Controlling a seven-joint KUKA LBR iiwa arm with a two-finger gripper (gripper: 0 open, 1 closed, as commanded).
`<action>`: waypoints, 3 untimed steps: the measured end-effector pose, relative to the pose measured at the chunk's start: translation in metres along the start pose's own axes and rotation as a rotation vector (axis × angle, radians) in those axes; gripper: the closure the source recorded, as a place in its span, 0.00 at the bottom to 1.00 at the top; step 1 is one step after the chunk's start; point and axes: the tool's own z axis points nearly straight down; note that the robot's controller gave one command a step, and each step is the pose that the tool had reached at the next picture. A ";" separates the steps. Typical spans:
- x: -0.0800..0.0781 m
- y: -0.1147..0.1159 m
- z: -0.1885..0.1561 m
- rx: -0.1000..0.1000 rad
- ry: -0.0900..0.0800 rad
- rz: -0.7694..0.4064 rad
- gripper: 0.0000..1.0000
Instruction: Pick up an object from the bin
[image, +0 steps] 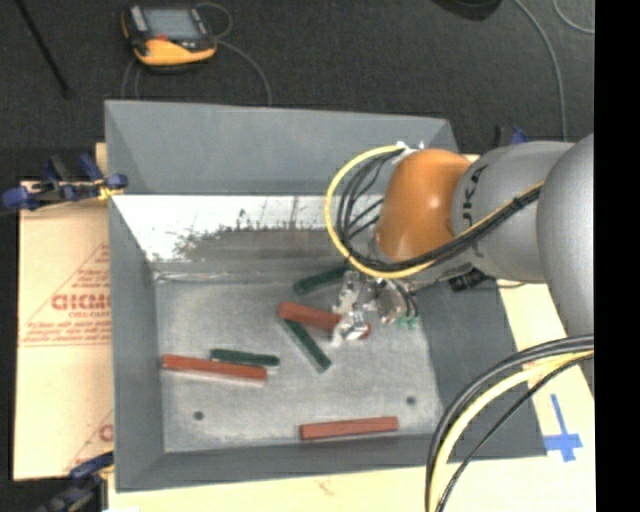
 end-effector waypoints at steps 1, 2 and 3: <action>0.000 0.000 0.000 0.000 -0.001 0.000 1.00; -0.012 -0.018 -0.018 0.002 -0.012 0.005 1.00; 0.021 0.002 -0.156 0.004 -0.012 -0.072 1.00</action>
Offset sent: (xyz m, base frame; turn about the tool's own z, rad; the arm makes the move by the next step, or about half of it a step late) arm 0.0167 -0.0254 0.0272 0.0074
